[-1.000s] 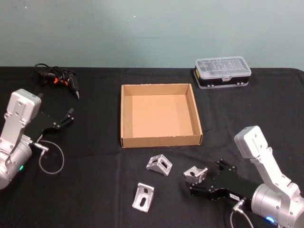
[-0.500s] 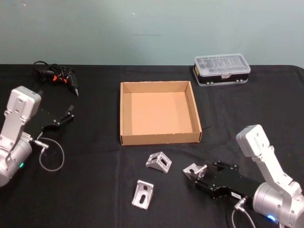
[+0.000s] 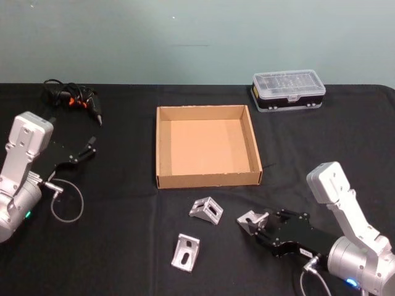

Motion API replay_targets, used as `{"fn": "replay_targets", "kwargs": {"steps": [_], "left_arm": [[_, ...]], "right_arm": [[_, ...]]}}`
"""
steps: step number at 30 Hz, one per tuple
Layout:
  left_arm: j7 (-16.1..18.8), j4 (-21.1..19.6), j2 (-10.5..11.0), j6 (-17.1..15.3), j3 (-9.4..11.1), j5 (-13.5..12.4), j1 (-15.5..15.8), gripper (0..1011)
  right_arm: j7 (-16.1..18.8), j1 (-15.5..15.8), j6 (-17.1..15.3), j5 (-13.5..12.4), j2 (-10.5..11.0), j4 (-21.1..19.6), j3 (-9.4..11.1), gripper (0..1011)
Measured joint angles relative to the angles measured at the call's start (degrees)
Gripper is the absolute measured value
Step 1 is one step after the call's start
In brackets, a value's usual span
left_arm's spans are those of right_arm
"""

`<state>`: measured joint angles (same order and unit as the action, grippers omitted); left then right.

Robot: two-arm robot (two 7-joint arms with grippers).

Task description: Use one hand to pick up the angle iron from the table and place it into the box.

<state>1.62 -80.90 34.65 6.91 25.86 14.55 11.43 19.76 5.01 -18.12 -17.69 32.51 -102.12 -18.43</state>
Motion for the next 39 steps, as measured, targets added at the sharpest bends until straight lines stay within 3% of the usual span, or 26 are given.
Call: {"fn": "replay_targets", "kwargs": {"steps": [4,10,18,24,32,39], "left_arm": [[0.0,0.0,0.0,0.0,0.0,0.0,0.0,1000],[0.0,0.0,0.0,0.0,0.0,0.0,0.0,1000],[0.0,0.0,0.0,0.0,0.0,0.0,0.0,1000],[0.0,0.0,0.0,0.0,0.0,0.0,0.0,1000],[0.0,0.0,0.0,0.0,0.0,0.0,0.0,1000],[0.0,0.0,0.0,0.0,0.0,0.0,0.0,1000]], "right_arm": [[-0.3,0.4,0.2,0.2,-0.1,-1.4,0.9,447],[-1.6,0.3,0.5,0.6,0.2,-5.2,3.8,447],[-1.8,-4.1,0.8,1.8,-0.4,-6.3,5.6,447],[-1.0,-9.5,1.1,2.7,-2.3,-2.2,4.4,447],[1.6,-18.2,2.2,3.9,-6.1,7.3,0.2,447],[3.4,-22.3,2.4,4.8,-7.6,12.7,-2.5,447]]}}
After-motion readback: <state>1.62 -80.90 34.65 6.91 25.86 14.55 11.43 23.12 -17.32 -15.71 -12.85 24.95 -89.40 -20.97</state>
